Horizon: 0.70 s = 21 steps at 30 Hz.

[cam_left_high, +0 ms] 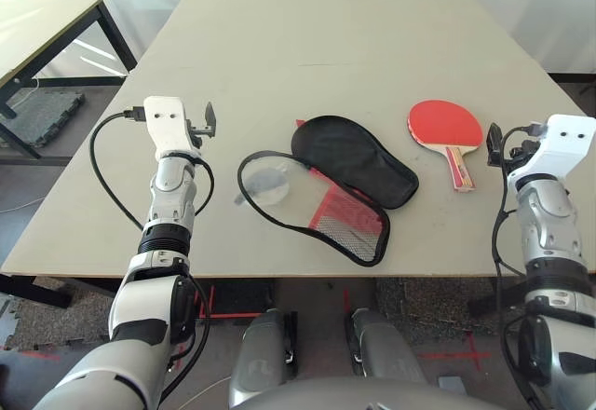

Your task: Store the ping-pong paddle in its case and zip it.

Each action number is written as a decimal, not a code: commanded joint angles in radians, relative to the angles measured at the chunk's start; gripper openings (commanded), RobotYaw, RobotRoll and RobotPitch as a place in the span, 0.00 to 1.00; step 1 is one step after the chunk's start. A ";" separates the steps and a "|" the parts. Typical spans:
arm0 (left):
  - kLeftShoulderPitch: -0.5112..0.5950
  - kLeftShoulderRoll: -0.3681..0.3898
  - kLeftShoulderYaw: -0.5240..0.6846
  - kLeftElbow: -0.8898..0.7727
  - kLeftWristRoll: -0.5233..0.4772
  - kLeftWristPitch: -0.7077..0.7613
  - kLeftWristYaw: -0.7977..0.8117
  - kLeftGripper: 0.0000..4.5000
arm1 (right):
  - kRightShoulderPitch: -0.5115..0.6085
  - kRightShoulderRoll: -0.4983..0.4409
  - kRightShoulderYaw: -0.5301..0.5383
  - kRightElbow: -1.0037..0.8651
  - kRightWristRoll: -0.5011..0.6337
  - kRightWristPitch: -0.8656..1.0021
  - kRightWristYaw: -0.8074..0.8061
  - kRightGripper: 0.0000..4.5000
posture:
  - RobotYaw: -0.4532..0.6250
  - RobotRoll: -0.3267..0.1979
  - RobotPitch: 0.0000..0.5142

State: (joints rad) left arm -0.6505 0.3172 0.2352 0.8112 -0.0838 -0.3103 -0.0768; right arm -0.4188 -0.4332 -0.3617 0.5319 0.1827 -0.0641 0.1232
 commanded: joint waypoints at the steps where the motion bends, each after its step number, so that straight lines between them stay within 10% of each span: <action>1: -0.008 0.013 0.005 0.026 -0.005 0.000 -0.006 1.00 | -0.006 0.002 0.007 0.016 -0.006 -0.011 -0.001 1.00 | 0.38 0.62 0.09; 10: 0.003 0.026 0.003 0.006 -0.020 0.008 -0.060 1.00 | -0.022 0.010 0.020 0.009 -0.013 0.015 -0.013 1.00 | 0.37 0.62 0.10; 21: -0.019 0.118 -0.007 -0.063 -0.167 0.115 -0.510 1.00 | 0.015 0.043 0.029 -0.279 0.036 0.342 -0.075 1.00 | 0.31 0.62 0.11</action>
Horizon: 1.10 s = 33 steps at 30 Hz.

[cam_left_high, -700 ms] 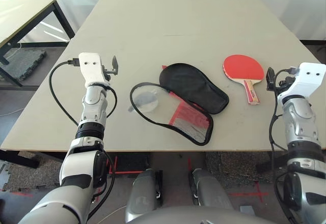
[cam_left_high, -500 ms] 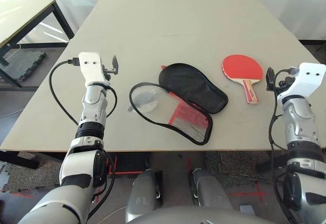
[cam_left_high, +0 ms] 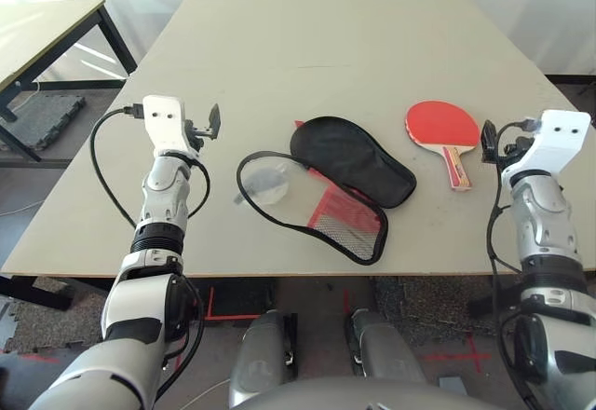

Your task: Store the ping-pong paddle in its case and zip it.

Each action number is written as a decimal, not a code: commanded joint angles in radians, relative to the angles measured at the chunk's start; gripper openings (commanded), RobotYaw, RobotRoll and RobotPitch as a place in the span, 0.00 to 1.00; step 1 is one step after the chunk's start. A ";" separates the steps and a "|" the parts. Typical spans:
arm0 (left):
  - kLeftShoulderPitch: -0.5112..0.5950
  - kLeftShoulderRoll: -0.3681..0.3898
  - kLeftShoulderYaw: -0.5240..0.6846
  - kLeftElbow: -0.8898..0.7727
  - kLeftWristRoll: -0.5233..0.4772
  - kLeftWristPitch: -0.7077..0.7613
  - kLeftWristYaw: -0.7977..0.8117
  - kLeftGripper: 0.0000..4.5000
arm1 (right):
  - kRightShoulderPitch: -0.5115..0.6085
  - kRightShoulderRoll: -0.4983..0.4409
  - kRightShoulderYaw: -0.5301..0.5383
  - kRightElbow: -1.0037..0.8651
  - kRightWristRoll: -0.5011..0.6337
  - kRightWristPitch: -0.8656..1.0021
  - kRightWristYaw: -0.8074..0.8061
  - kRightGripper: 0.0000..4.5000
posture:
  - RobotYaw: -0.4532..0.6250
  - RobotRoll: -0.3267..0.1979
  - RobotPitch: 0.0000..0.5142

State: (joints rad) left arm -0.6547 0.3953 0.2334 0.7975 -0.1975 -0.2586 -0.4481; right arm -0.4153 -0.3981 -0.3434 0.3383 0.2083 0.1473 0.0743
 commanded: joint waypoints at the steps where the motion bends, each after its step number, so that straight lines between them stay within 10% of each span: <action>1: -0.016 0.054 -0.010 -0.068 -0.069 0.089 -0.191 1.00 | 0.012 0.012 0.009 -0.120 0.017 0.182 -0.039 1.00 | 0.31 0.62 0.10; 15: 0.033 0.203 -0.126 -0.413 -0.193 0.497 -0.656 1.00 | -0.067 0.052 -0.069 -0.323 0.164 0.859 -0.145 1.00 | 0.32 0.62 0.09; 33: 0.119 0.303 -0.190 -0.663 -0.261 0.730 -0.830 1.00 | -0.203 0.006 0.022 -0.031 0.089 0.931 -0.078 0.96 | 0.40 0.62 0.03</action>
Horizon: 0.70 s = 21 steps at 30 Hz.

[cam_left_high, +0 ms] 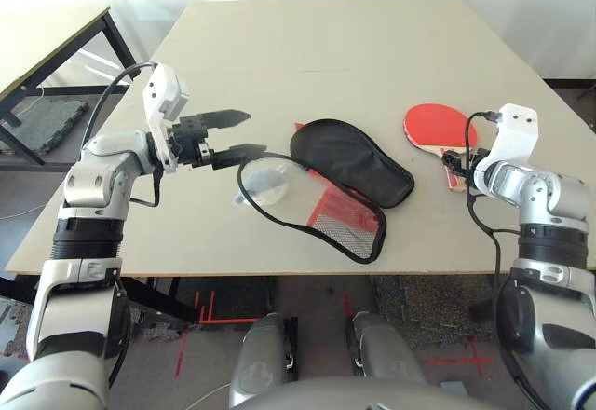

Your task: Store the ping-pong paddle in its case and zip it.

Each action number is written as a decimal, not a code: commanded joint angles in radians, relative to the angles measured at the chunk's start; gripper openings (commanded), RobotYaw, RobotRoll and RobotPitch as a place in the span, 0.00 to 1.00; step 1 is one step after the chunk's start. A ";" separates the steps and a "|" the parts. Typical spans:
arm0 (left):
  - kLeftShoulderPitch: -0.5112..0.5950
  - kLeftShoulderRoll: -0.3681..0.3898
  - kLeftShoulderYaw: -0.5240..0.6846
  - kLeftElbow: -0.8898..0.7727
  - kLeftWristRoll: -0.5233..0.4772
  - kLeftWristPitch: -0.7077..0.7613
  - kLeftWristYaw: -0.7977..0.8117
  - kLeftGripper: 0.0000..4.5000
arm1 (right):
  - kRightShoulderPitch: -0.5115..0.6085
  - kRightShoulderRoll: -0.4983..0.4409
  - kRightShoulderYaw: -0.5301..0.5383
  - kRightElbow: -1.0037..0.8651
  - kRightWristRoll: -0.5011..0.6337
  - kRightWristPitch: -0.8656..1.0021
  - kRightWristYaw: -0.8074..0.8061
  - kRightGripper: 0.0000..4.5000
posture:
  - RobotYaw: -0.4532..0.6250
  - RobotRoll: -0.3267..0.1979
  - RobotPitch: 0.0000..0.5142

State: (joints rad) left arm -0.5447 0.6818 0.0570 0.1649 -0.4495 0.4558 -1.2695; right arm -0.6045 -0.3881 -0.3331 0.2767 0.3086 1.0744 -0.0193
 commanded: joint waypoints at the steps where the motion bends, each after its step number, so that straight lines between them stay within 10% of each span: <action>1: 0.010 0.016 -0.013 -0.033 -0.008 0.017 -0.009 1.00 | -0.015 -0.003 0.014 0.035 -0.012 0.007 0.019 0.91 | 0.40 0.62 0.03; 9: -0.003 0.005 -0.032 -0.020 0.000 0.015 -0.023 1.00 | -0.004 -0.003 0.020 0.071 -0.021 0.022 0.045 0.26 | 0.40 0.62 0.05; 21: -0.005 -0.015 -0.062 -0.025 -0.006 0.016 -0.032 1.00 | 0.000 -0.024 -0.003 -0.071 0.003 0.041 0.095 0.24 | 0.38 0.62 0.07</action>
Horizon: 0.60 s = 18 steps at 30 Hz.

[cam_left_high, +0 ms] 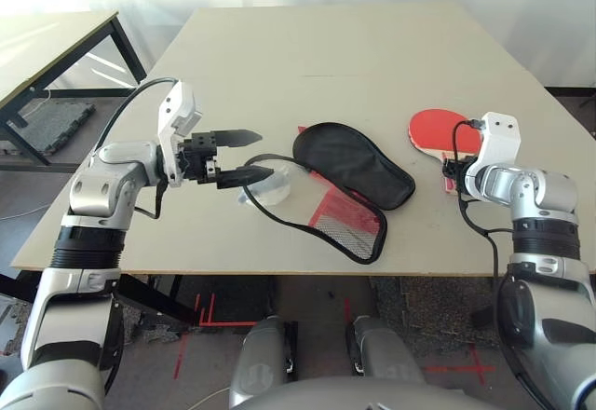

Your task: Store the ping-pong paddle in its case and zip it.

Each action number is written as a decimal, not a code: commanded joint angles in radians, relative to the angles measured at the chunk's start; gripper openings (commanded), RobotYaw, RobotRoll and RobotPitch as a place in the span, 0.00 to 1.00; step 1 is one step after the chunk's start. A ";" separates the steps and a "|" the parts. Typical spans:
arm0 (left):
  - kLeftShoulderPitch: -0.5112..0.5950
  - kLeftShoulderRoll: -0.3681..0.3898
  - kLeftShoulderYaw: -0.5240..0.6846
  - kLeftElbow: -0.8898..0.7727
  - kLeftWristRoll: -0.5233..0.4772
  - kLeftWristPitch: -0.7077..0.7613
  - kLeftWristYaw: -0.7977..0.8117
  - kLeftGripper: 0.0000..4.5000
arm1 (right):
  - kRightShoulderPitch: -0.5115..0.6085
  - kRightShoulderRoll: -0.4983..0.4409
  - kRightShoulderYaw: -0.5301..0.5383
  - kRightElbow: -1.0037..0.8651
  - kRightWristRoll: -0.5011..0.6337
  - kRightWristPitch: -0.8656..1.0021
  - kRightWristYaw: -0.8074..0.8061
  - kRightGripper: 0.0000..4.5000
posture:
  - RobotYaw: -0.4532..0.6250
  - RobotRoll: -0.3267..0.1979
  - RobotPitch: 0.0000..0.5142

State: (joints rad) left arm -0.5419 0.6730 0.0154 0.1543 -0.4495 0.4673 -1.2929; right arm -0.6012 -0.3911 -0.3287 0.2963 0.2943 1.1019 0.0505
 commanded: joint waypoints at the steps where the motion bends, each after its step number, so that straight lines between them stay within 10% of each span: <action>1: -0.007 -0.007 -0.021 -0.016 -0.006 0.005 -0.009 1.00 | -0.002 -0.023 -0.005 -0.108 0.021 0.019 0.034 0.24 | 0.38 0.62 0.07; 18: 0.008 -0.022 -0.036 -0.022 -0.005 0.002 -0.006 1.00 | 0.017 -0.063 0.304 -0.464 0.155 0.250 0.300 0.24 | 0.38 0.62 0.08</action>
State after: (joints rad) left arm -0.5394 0.6535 -0.0114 0.1442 -0.4496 0.4738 -1.2996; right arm -0.5793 -0.4515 -0.0441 -0.1566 0.4488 1.3540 0.3405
